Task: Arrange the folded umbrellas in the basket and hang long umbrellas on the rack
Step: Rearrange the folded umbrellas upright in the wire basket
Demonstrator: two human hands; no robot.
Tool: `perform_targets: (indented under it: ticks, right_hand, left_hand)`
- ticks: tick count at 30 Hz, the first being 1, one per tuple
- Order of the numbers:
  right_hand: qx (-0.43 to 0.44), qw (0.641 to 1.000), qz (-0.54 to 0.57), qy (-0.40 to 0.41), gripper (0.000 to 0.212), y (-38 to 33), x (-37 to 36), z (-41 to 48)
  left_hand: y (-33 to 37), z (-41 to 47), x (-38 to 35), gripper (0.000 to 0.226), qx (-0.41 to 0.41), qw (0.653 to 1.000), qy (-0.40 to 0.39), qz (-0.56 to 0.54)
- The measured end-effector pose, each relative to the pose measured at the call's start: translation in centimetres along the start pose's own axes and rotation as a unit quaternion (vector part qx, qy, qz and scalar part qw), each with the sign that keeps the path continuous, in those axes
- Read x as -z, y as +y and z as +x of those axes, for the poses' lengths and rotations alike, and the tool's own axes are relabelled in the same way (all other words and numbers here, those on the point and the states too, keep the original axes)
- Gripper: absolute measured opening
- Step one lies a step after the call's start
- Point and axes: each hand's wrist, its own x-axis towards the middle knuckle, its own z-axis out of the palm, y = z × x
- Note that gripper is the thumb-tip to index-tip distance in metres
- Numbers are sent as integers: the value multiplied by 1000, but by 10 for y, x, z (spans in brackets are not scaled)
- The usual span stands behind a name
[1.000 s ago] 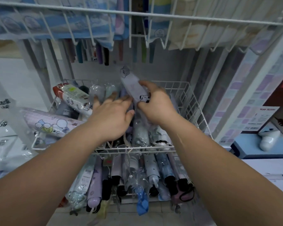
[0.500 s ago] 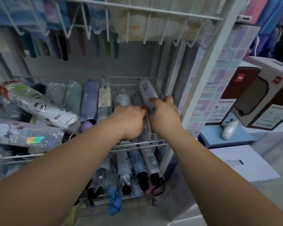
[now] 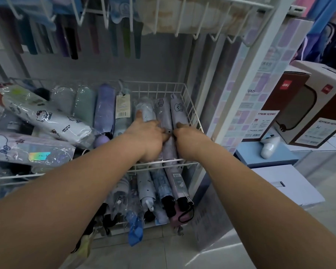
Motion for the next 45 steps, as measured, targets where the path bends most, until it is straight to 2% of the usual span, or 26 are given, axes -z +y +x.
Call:
perform_targets:
  ticks: [4, 8, 13, 16, 19, 22, 25, 28, 30, 32, 36, 41, 45]
  right_hand:
    - [-14, 1000, -1, -27, 34, 1, -1, 11]
    - [-47, 993, 106, -4, 26, 4, 0, 16]
    - [-31, 952, 279, 121, 28, 0, -2, 1]
    - [18, 929, 317, 191, 41, -20, 3, 0]
    - [78, 900, 343, 257, 38, -58, 13, 5]
    - [125, 865, 394, 283, 32, -103, 19, 7]
    - [133, 848, 444, 256, 31, -142, 21, 9]
    - [126, 853, 458, 216, 35, -168, 26, 14]
    - [119, 863, 453, 191, 39, -182, 34, 17]
    - [113, 875, 438, 172, 43, -192, 40, 23]
    - [122, 897, 404, 130, 41, -195, 47, 32]
    - [155, 877, 445, 92, 45, -184, 41, 37]
    - [147, 863, 472, 104, 43, -182, 35, 39]
  left_hand:
    - [-2, -1, 0, 57, -4, 1000, 1, -26]
    - [-5, -2, -1, 51, 2, 993, 40, -113]
    - [-16, -24, -7, 49, 37, 974, 132, -179]
    - [-32, -51, -6, 50, 91, 967, 172, -166]
    - [-50, -84, -5, 44, 130, 958, 218, -136]
    - [-74, -117, -8, 44, 202, 943, 239, -116]
    - [-97, -146, -16, 42, 296, 924, 217, -108]
    - [-111, -166, -25, 48, 371, 905, 165, -125]
    - [-115, -172, -29, 54, 393, 901, 133, -128]
    - [-117, -174, -35, 55, 389, 905, 112, -127]
    - [-115, -172, -37, 54, 363, 907, 120, -178]
    - [-113, -171, -28, 50, 355, 893, 149, -233]
    - [-116, -166, -27, 54, 355, 872, 168, -293]
